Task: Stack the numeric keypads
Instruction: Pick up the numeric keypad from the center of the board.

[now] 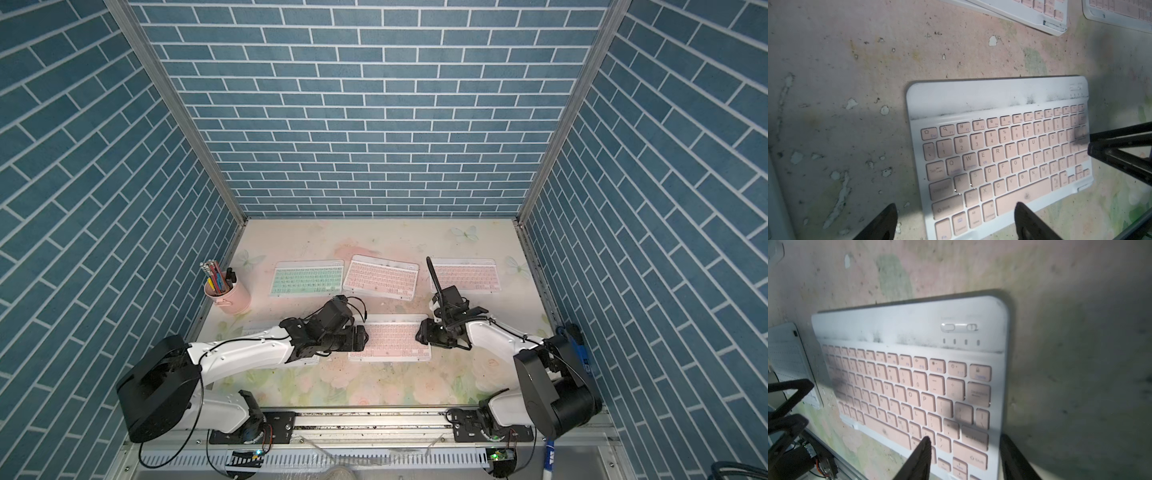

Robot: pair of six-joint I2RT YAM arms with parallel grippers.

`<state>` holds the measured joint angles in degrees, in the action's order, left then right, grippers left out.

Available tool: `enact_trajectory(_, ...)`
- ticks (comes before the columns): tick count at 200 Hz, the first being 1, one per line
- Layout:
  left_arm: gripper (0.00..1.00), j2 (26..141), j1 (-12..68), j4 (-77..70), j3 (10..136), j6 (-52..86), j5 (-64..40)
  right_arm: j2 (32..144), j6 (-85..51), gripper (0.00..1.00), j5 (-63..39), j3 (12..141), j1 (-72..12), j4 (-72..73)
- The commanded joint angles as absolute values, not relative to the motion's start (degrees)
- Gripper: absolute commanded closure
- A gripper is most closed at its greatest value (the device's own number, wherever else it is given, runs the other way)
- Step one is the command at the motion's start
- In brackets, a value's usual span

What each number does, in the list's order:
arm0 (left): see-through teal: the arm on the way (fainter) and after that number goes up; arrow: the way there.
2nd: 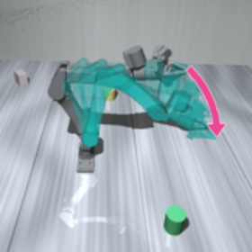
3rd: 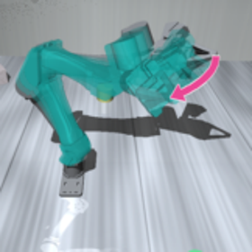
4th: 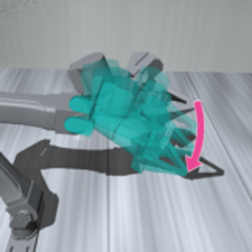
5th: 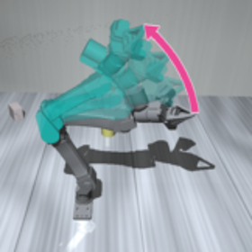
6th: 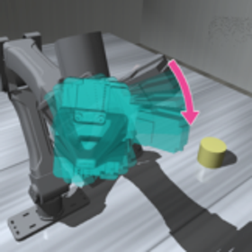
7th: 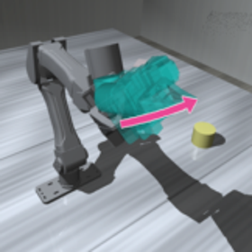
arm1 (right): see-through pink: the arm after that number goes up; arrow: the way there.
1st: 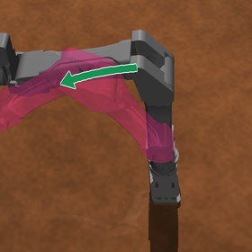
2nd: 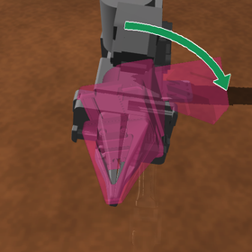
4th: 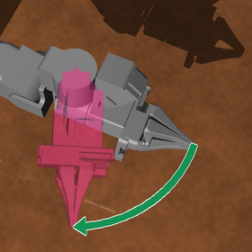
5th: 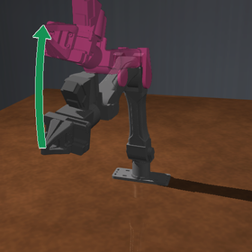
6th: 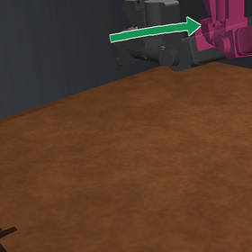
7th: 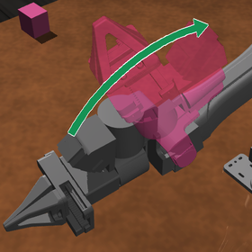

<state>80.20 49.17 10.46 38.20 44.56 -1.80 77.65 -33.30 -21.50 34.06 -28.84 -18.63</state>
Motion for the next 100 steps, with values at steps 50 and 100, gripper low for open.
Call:
enact_trajectory(50,0.11,84.1,48.0,8.8,38.3,43.5,-0.3,76.7,-35.5,0.45,-18.9,31.6,-29.2,-18.7)
enact_trajectory(100,0.11,87.5,48.0,7.7,39.8,41.1,-2.6,78.5,-38.0,0.45,-22.1,29.2,-29.4,-12.2)
